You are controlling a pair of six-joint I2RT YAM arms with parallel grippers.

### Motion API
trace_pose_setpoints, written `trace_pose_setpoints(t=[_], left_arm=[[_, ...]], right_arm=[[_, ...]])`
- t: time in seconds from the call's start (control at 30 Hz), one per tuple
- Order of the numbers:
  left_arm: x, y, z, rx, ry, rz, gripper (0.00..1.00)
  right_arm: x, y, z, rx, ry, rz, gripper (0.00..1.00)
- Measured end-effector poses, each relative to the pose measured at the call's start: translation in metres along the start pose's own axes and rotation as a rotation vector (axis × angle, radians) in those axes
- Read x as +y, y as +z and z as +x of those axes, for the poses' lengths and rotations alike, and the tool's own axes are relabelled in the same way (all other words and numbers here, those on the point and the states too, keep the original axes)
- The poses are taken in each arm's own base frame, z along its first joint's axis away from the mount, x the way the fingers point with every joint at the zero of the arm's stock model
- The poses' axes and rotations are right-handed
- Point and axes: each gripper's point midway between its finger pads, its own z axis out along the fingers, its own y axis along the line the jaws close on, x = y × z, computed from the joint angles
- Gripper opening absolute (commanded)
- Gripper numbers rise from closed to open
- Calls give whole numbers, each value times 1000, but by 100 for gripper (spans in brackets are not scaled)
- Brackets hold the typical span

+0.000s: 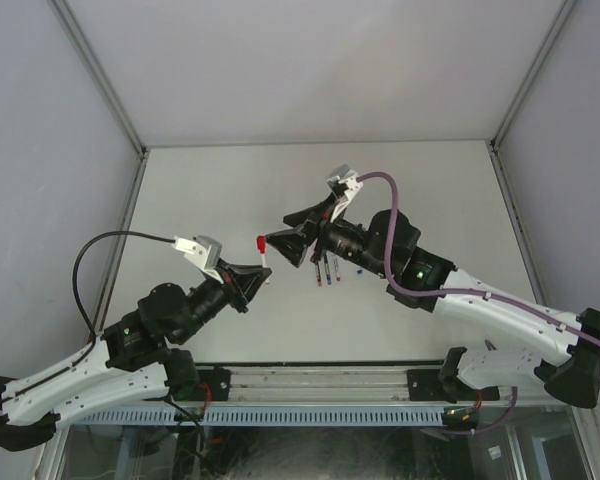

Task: Insert the pens into the pen caps
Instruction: Press the pen cap onto the pen.

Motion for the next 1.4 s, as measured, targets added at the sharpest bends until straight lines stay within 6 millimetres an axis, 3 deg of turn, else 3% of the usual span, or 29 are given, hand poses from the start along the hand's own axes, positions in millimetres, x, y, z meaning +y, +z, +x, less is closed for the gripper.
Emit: trace_pose_setpoints(t=[0.17, 0.53, 0.83, 1.4], left_arm=[[-3, 0, 1, 6, 0, 15, 0], [-6, 1, 5, 23, 4, 31, 0], [-6, 1, 7, 33, 8, 31, 0], [0, -5, 11, 49, 26, 21, 0]], right_arm=[[6, 10, 15, 83, 4, -34, 59], [12, 21, 34, 188, 9, -67, 37], [9, 23, 53, 253, 17, -68, 1], [15, 23, 66, 259, 40, -53, 0]])
